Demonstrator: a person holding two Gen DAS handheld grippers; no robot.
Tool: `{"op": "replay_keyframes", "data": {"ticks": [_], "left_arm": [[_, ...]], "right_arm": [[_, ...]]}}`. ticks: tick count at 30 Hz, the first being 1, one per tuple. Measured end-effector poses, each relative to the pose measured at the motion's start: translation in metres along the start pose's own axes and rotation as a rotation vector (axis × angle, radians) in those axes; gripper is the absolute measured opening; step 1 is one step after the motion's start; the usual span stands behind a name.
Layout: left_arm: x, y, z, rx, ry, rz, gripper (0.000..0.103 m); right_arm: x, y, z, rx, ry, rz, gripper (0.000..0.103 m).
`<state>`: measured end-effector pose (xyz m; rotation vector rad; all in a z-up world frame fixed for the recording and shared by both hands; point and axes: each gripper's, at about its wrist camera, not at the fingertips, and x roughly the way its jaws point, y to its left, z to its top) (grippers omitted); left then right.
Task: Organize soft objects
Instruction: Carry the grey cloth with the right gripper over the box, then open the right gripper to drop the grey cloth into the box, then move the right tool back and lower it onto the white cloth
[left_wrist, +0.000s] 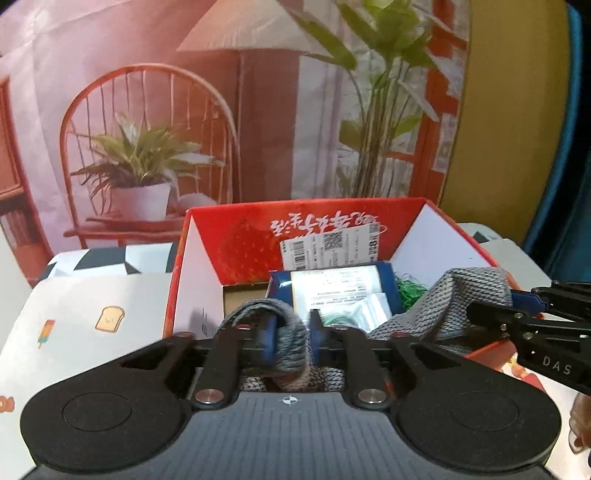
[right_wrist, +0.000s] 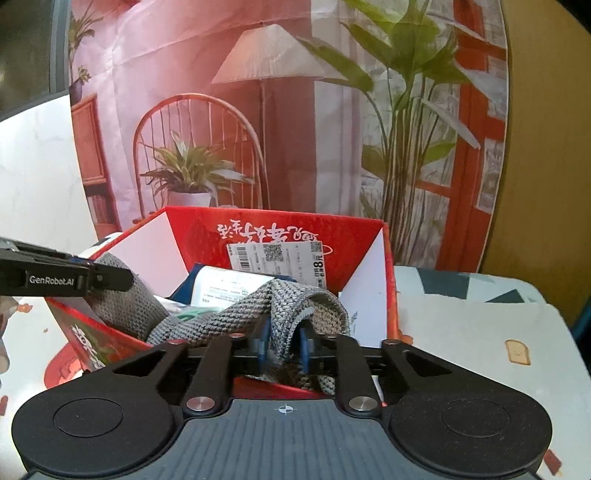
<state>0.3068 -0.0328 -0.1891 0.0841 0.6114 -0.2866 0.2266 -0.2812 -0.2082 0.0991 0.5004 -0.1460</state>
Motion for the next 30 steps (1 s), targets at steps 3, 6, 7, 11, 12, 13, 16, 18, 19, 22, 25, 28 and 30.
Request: {"op": "replay_keyframes", "data": {"ticks": [3, 6, 7, 11, 12, 13, 16, 18, 19, 22, 25, 28, 30], "left_arm": [[-0.01, 0.005, 0.001, -0.013, -0.05, 0.012, 0.068], [-0.027, 0.012, 0.002, -0.037, -0.133, 0.03, 0.081], [-0.032, 0.014, 0.002, -0.049, -0.151, 0.034, 0.081], [-0.052, 0.023, -0.005, -0.085, -0.197, 0.022, 0.081], [-0.058, 0.024, -0.009, -0.09, -0.209, 0.019, 0.081], [-0.065, 0.026, -0.016, -0.101, -0.224, 0.019, 0.081], [-0.079, 0.029, -0.037, -0.132, -0.248, 0.025, 0.081], [-0.086, 0.031, -0.054, -0.153, -0.251, 0.044, 0.081], [-0.089, 0.033, -0.062, -0.165, -0.252, 0.054, 0.08], [-0.096, 0.038, -0.084, -0.21, -0.246, 0.07, 0.08], [-0.094, 0.042, -0.1, -0.244, -0.209, 0.078, 0.08], [-0.084, 0.042, -0.113, -0.25, -0.16, 0.075, 0.079], [-0.078, 0.04, -0.121, -0.25, -0.131, 0.074, 0.079]], "right_arm": [[-0.008, 0.002, -0.003, -0.041, -0.03, -0.026, 0.025], [-0.02, 0.0, -0.006, -0.028, -0.089, -0.058, 0.04], [-0.027, -0.001, -0.007, -0.012, -0.119, -0.064, 0.047], [-0.046, -0.007, -0.013, 0.03, -0.196, -0.074, 0.049], [-0.051, -0.008, -0.016, 0.036, -0.209, -0.072, 0.049], [-0.057, -0.009, -0.02, 0.043, -0.226, -0.068, 0.049], [-0.071, -0.011, -0.033, 0.06, -0.264, -0.064, 0.049], [-0.078, -0.016, -0.043, 0.096, -0.267, -0.056, 0.049], [-0.081, -0.017, -0.047, 0.119, -0.27, -0.061, 0.049], [-0.091, -0.023, -0.062, 0.173, -0.288, -0.08, 0.049], [-0.095, -0.024, -0.079, 0.195, -0.283, -0.08, 0.049], [-0.091, -0.023, -0.096, 0.201, -0.243, -0.069, 0.049], [-0.085, -0.02, -0.106, 0.196, -0.209, -0.074, 0.049]]}}
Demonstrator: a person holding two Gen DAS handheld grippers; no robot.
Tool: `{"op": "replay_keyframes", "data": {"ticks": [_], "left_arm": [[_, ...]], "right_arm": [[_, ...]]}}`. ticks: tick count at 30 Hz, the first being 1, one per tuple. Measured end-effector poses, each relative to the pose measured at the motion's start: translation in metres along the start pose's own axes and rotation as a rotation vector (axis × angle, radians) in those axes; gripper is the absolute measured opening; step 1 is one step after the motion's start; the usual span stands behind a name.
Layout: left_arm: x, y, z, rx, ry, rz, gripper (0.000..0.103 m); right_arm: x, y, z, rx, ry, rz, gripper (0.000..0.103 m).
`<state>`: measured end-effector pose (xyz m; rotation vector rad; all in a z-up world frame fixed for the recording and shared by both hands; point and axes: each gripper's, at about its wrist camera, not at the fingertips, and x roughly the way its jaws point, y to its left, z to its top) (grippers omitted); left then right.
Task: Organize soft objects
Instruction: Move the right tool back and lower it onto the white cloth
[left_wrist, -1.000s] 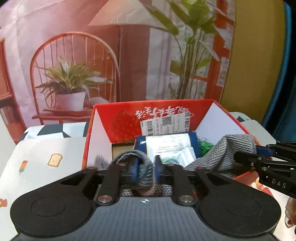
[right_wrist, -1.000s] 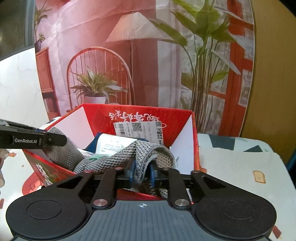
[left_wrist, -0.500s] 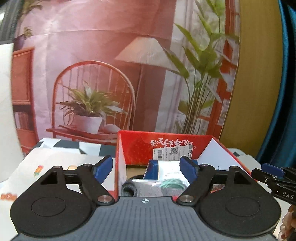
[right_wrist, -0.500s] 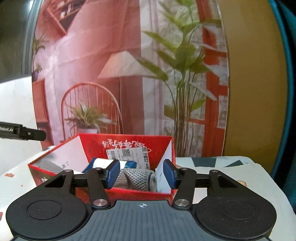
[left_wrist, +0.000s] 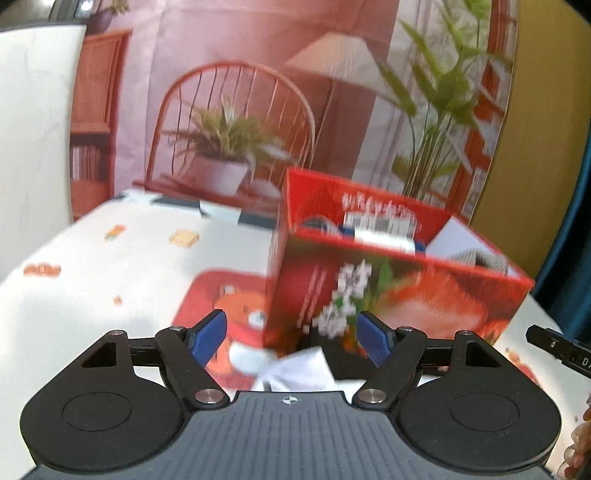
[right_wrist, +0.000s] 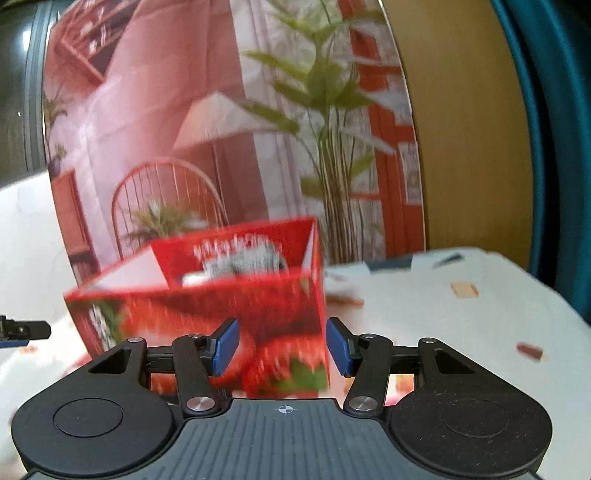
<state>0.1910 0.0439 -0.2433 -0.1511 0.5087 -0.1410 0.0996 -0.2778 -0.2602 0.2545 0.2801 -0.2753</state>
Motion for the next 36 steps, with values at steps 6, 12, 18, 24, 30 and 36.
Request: {"op": "replay_keyframes", "data": {"ticks": [6, 12, 18, 24, 30, 36], "left_arm": [[0.011, 0.003, -0.015, -0.014, 0.065, 0.01, 0.079], [0.021, 0.007, -0.023, -0.028, 0.111, 0.018, 0.079], [0.029, 0.002, -0.028, -0.02, 0.152, 0.001, 0.08], [0.038, 0.004, -0.031, -0.055, 0.184, -0.012, 0.08], [0.042, 0.008, -0.034, -0.082, 0.188, -0.025, 0.079], [0.044, 0.019, -0.037, -0.173, 0.199, -0.038, 0.077]], "right_arm": [[0.012, 0.002, -0.03, -0.001, 0.146, 0.002, 0.049], [0.024, 0.0, -0.04, 0.045, 0.217, 0.006, 0.049], [0.04, -0.001, -0.036, 0.082, 0.264, 0.032, 0.049], [0.042, -0.001, -0.043, 0.087, 0.282, 0.053, 0.046], [0.043, -0.001, -0.045, 0.077, 0.286, 0.066, 0.042], [0.044, -0.006, -0.046, 0.101, 0.289, 0.082, 0.039]]}}
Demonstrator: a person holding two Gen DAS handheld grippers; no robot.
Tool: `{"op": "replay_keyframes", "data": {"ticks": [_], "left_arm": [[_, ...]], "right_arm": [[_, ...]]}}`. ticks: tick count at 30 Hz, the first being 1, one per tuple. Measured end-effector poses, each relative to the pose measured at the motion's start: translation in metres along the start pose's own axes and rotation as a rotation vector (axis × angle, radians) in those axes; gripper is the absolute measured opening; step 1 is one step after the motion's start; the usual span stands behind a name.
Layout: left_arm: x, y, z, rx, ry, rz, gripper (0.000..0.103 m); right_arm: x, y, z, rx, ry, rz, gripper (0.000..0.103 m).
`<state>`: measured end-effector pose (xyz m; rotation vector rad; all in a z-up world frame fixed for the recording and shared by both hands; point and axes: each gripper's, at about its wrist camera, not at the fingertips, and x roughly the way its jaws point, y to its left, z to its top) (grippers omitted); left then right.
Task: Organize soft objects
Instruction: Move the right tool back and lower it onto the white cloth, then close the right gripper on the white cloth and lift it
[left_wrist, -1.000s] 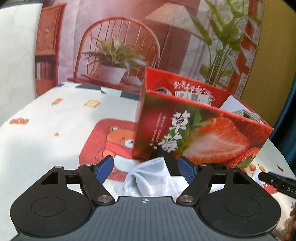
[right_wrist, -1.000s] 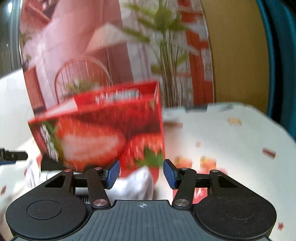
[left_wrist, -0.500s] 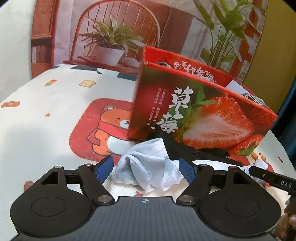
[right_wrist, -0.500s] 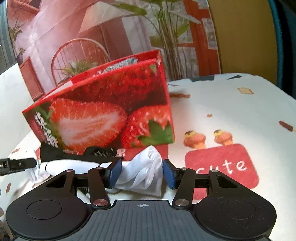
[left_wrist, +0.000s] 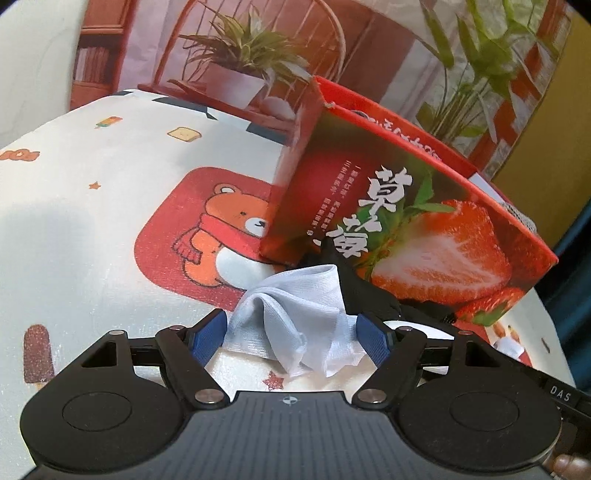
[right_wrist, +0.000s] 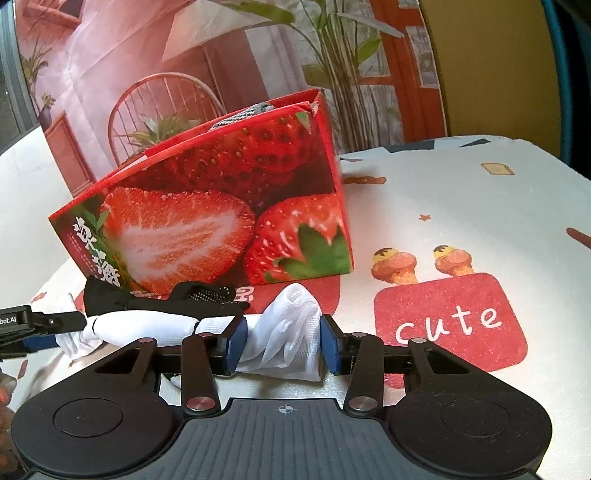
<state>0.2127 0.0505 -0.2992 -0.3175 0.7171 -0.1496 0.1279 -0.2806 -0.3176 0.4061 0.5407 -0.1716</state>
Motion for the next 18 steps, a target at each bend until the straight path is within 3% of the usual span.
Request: {"op": "replay_keyframes", "data": {"ticks": [7, 9, 12, 18], "left_arm": [[-0.004, 0.006, -0.001, 0.0, -0.006, 0.044, 0.031], [-0.009, 0.007, 0.0, -0.001, -0.015, 0.037, 0.025], [-0.017, 0.002, 0.002, 0.021, -0.035, 0.032, 0.018], [-0.037, -0.005, 0.004, 0.046, -0.09, 0.008, 0.016]], "right_arm": [[-0.001, 0.0, -0.001, -0.003, -0.004, 0.003, 0.029], [-0.002, 0.0, -0.001, -0.002, -0.006, 0.007, 0.028], [-0.005, 0.0, -0.002, 0.0, -0.015, 0.009, 0.025], [-0.017, -0.002, 0.0, -0.013, -0.051, 0.009, 0.017]]}}
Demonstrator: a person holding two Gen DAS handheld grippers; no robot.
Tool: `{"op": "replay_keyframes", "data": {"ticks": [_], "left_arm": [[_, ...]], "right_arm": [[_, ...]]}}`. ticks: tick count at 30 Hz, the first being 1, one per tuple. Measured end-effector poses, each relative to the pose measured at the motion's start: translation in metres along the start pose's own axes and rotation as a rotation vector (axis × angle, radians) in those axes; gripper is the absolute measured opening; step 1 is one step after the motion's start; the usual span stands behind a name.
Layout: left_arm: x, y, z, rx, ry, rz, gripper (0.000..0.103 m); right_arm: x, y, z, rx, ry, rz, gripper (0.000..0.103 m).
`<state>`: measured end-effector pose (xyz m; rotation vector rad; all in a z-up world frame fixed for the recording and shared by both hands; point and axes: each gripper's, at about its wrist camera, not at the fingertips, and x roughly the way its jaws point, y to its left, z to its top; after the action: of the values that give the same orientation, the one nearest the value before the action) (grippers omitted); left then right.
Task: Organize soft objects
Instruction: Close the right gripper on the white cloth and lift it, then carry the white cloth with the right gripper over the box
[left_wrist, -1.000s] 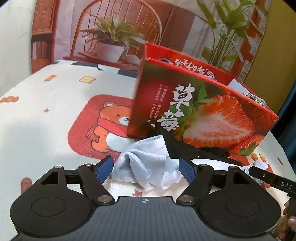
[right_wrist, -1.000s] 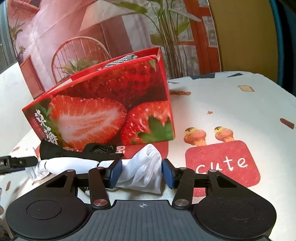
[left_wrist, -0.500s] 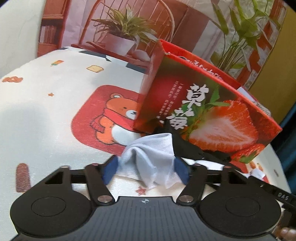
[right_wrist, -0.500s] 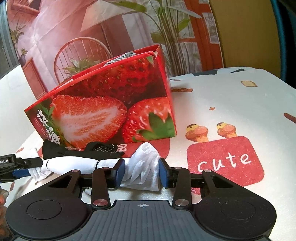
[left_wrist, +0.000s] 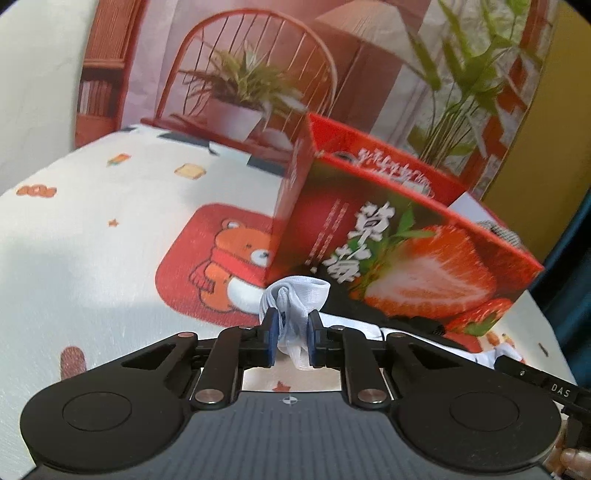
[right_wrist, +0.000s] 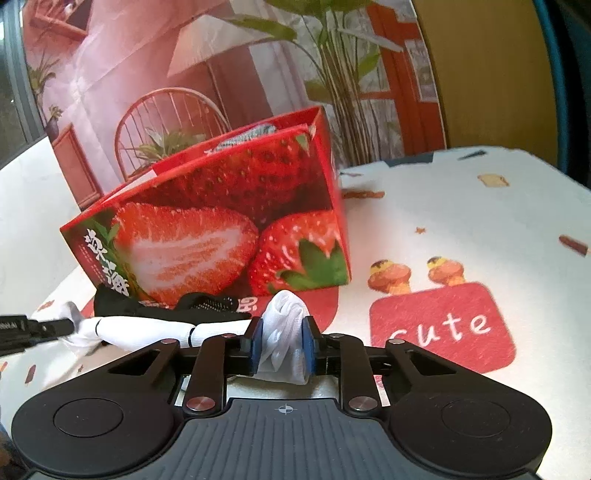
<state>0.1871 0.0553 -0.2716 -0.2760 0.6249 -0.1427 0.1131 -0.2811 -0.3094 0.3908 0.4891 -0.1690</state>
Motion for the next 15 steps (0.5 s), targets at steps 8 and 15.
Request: {"op": "replay_keyframes", "data": {"ticks": [8, 15], "left_arm": [[-0.018, -0.015, 0.006, 0.055, -0.074, -0.034, 0.015], [-0.042, -0.016, 0.023, 0.048, -0.17, -0.034, 0.015]], "right_arm": [[-0.027, -0.004, 0.012, 0.018, -0.072, 0.025, 0.013], [-0.045, 0.007, 0.028, -0.022, -0.133, 0.07, 0.013]]}}
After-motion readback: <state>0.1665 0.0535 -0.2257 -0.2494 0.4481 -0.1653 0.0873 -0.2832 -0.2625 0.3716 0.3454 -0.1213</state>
